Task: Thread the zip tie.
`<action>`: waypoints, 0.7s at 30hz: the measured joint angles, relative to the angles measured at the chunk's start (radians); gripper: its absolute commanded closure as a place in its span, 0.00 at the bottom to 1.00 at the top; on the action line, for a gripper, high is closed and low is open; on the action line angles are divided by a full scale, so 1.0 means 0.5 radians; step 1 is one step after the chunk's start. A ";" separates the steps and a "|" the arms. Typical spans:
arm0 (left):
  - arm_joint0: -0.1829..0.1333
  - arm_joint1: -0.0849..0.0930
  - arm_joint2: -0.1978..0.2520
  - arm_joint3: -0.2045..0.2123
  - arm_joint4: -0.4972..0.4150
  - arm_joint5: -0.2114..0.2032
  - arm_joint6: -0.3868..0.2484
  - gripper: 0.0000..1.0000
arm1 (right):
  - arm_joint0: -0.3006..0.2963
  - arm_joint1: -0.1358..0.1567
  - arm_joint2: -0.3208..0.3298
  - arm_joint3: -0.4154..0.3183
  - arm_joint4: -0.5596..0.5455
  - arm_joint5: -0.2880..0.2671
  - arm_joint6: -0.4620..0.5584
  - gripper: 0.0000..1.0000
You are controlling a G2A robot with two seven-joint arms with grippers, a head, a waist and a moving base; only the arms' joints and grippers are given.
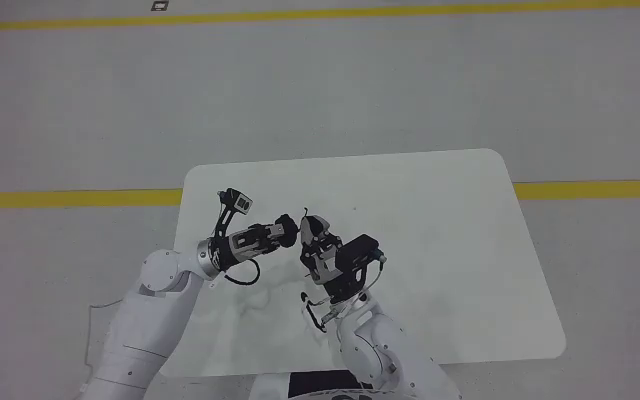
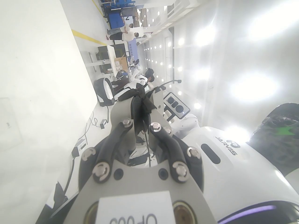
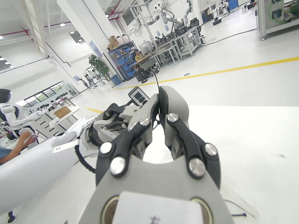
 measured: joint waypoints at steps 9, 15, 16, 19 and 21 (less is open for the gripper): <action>0.000 0.000 0.000 0.000 0.000 0.000 0.000 1.00 | -0.001 0.003 -0.004 0.015 -0.007 0.026 0.018 1.00; 0.000 0.000 0.000 0.000 0.000 0.000 0.000 1.00 | -0.007 0.005 -0.006 0.005 0.004 0.037 0.015 1.00; 0.000 0.000 0.000 0.000 0.000 0.000 0.000 1.00 | -0.008 0.005 -0.006 0.003 0.006 0.037 0.012 1.00; 0.000 0.000 0.000 0.000 0.000 0.000 0.000 1.00 | -0.009 0.006 -0.003 0.001 0.011 0.035 0.002 1.00; 0.000 0.000 0.000 0.000 0.000 0.000 0.000 1.00 | -0.009 0.007 -0.003 0.002 0.011 0.033 0.000 1.00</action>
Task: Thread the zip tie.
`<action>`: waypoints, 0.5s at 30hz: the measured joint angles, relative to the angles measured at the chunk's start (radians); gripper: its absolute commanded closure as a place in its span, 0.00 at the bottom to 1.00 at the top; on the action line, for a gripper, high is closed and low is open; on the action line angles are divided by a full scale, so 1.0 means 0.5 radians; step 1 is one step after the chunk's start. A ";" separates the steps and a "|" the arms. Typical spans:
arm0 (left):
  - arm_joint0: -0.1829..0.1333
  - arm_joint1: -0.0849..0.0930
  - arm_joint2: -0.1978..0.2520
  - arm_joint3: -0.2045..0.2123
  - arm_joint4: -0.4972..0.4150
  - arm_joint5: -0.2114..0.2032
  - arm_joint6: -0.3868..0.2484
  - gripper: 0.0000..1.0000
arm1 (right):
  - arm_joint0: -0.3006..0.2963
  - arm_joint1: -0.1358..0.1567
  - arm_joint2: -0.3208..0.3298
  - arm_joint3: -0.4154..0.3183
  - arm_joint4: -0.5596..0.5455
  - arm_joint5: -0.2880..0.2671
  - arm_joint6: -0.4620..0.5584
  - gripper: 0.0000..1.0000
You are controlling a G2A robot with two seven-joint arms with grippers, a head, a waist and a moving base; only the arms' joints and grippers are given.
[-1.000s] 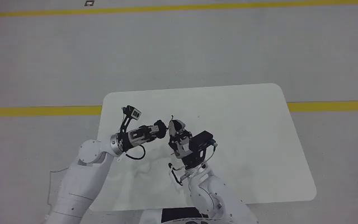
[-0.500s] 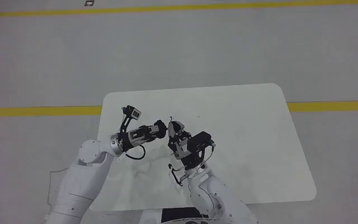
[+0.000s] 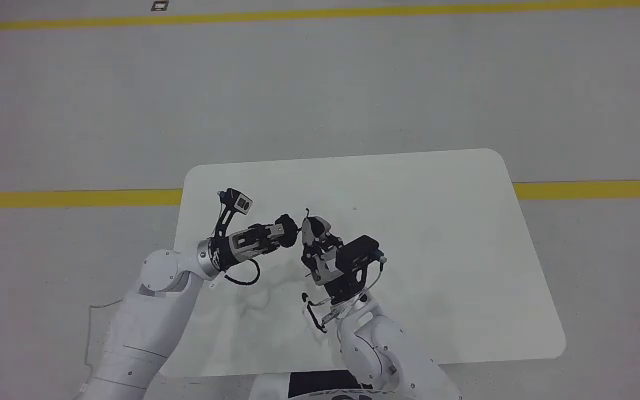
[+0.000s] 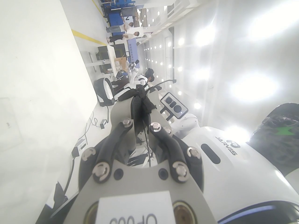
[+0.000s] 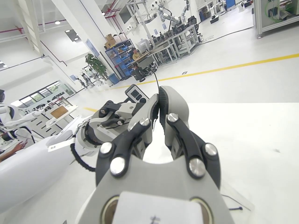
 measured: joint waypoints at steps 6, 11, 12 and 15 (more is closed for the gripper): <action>0.000 0.000 0.000 0.000 0.000 0.000 0.000 1.00 | -0.002 0.003 -0.003 0.002 0.001 -0.007 0.012 1.00; 0.000 0.000 0.000 0.000 0.000 0.000 0.000 1.00 | -0.004 0.006 -0.004 0.000 0.005 -0.019 0.020 0.73; 0.000 0.000 0.000 0.000 0.000 0.000 0.000 1.00 | -0.005 0.007 -0.003 -0.001 0.005 -0.021 0.022 0.00; 0.000 0.000 0.000 0.000 0.000 0.000 0.000 1.00 | -0.010 0.010 0.003 -0.011 0.006 -0.022 0.022 0.00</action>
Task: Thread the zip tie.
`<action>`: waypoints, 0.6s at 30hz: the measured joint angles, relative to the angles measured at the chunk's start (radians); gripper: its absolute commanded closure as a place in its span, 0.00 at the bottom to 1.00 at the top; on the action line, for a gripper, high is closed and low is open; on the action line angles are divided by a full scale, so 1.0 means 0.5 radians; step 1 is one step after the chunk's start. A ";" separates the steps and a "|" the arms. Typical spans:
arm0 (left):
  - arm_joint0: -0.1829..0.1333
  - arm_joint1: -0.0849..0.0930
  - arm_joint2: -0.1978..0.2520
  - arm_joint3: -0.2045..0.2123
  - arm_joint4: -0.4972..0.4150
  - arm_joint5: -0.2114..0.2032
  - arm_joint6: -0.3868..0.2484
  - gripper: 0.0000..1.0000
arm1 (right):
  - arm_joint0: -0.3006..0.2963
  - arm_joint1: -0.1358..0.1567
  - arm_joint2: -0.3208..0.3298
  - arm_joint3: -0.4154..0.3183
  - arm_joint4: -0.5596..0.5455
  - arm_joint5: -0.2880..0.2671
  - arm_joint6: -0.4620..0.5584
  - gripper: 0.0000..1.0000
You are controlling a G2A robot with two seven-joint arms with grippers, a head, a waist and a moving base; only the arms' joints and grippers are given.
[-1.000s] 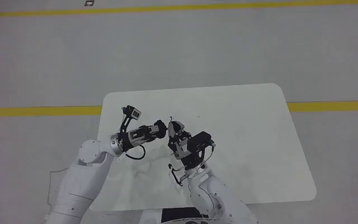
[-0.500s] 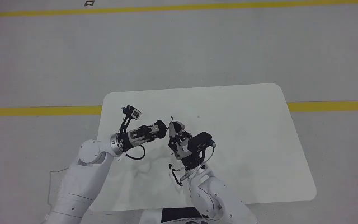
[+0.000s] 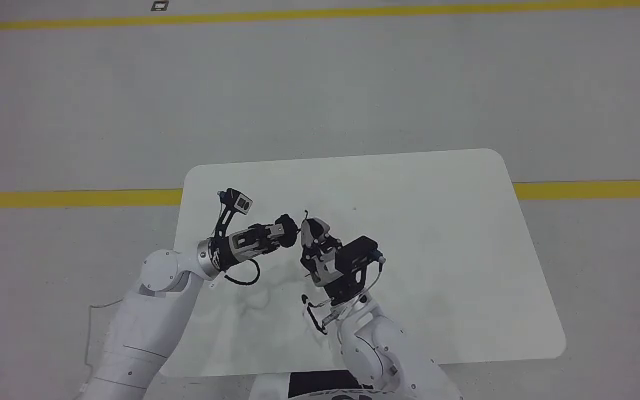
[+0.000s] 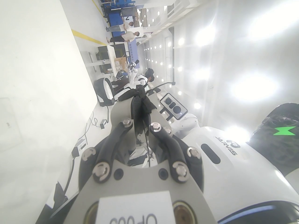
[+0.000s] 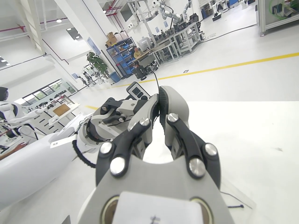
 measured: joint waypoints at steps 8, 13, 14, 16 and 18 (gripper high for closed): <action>0.000 0.000 0.000 0.000 0.000 0.000 0.000 1.00 | -0.046 0.020 0.068 -0.074 -0.035 -0.003 -0.037 0.00; 0.000 0.000 0.000 0.000 0.000 0.000 0.000 1.00 | -0.071 0.038 0.110 -0.106 -0.096 -0.073 -0.068 0.00; 0.000 0.000 0.000 0.000 0.000 0.000 0.000 1.00 | -0.071 0.038 0.110 -0.106 -0.097 -0.074 -0.068 0.00; 0.000 0.000 0.000 0.000 0.000 0.000 0.000 1.00 | -0.071 0.038 0.110 -0.106 -0.096 -0.072 -0.067 0.00; 0.000 0.000 0.000 0.000 0.000 0.000 0.000 1.00 | -0.071 0.038 0.109 -0.106 -0.095 -0.071 -0.067 0.00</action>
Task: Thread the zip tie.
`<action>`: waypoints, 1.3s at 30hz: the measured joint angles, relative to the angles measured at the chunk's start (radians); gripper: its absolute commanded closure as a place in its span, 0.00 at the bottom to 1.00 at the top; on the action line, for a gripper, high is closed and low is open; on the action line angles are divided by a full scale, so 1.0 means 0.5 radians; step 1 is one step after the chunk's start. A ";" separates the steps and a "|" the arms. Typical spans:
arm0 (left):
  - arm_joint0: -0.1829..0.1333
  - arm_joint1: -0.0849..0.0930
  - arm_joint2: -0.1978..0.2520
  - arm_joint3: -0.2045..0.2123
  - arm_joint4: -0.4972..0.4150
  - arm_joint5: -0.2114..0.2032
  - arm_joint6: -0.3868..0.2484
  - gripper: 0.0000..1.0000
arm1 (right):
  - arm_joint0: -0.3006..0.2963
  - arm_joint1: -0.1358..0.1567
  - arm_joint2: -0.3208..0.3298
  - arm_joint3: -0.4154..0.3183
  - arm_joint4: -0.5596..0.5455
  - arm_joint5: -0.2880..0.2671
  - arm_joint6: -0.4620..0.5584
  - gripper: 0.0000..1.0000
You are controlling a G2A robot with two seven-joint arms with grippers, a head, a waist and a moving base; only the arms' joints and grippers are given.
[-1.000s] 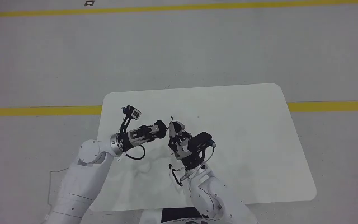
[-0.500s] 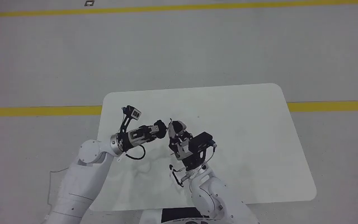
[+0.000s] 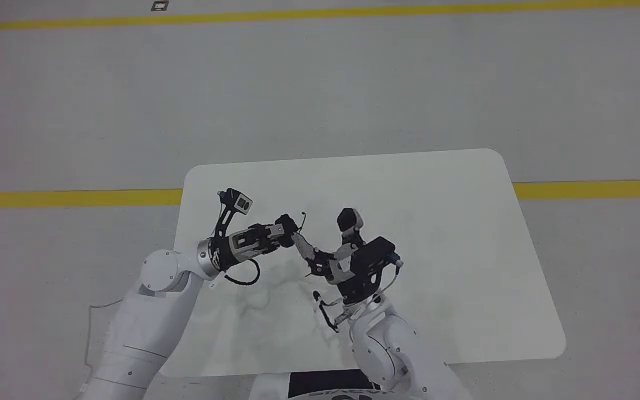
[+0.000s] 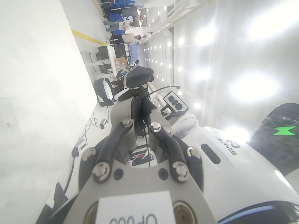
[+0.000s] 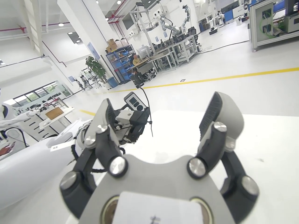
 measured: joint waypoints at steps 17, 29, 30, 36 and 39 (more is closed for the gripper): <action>-0.041 0.001 -0.001 0.144 -0.612 0.414 -0.066 1.00 | 0.265 0.179 -0.142 0.257 -0.632 0.353 -0.305 0.00; -0.064 0.002 0.020 0.157 -0.620 0.479 -0.051 1.00 | 0.478 0.292 -0.370 0.405 -0.633 0.651 -0.387 0.00; -0.059 -0.001 0.034 0.153 -0.656 0.507 -0.045 1.00 | 0.482 0.293 -0.367 0.409 -0.633 0.652 -0.385 0.00; -0.073 -0.010 0.079 0.192 -0.954 0.727 -0.163 1.00 | 0.609 0.343 -0.432 0.516 -0.633 0.652 -0.459 0.00; -0.087 -0.012 0.093 0.212 -1.026 0.795 -0.190 1.00 | 0.669 0.377 -0.466 0.555 -0.633 0.652 -0.502 0.00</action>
